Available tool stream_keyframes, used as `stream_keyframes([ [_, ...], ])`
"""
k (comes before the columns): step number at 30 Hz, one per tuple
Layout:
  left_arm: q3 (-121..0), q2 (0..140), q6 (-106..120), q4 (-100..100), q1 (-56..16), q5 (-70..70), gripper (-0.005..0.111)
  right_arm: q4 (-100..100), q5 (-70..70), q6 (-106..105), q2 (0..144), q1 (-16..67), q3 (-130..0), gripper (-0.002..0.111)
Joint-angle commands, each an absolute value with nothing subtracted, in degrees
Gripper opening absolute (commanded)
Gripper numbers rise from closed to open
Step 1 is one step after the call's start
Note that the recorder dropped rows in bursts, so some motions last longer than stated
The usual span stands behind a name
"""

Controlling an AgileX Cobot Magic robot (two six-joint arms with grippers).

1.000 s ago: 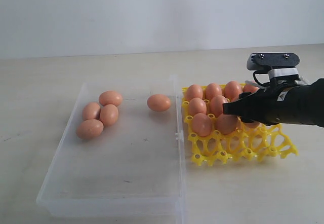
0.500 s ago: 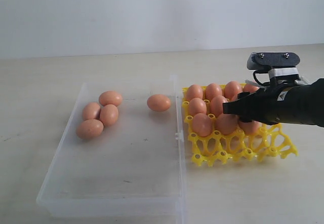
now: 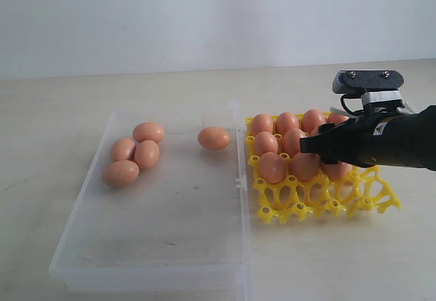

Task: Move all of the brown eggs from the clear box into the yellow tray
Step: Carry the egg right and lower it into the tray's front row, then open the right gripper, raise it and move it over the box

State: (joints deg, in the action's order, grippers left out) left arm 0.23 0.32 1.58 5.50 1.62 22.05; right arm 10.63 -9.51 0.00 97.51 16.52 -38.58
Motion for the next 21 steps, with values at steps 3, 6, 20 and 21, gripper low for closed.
stream_keyframes([
  [3,0.00,0.00,1.32,5.44,1.73,21.69,0.000,9.97,-9.44,0.62,97.40,16.33,-38.41,0.058],
  [6,0.00,0.00,1.32,5.44,1.73,21.69,0.000,9.97,-9.13,1.70,97.40,16.33,-38.41,0.058],
  [20,0.00,0.00,1.32,5.44,1.73,21.69,0.000,9.97,-5.19,-0.59,88.44,21.50,-46.11,0.049],
  [21,0.00,0.00,1.32,5.44,1.73,21.69,0.000,9.97,-3.33,-2.58,88.76,22.41,-47.66,0.042],
])
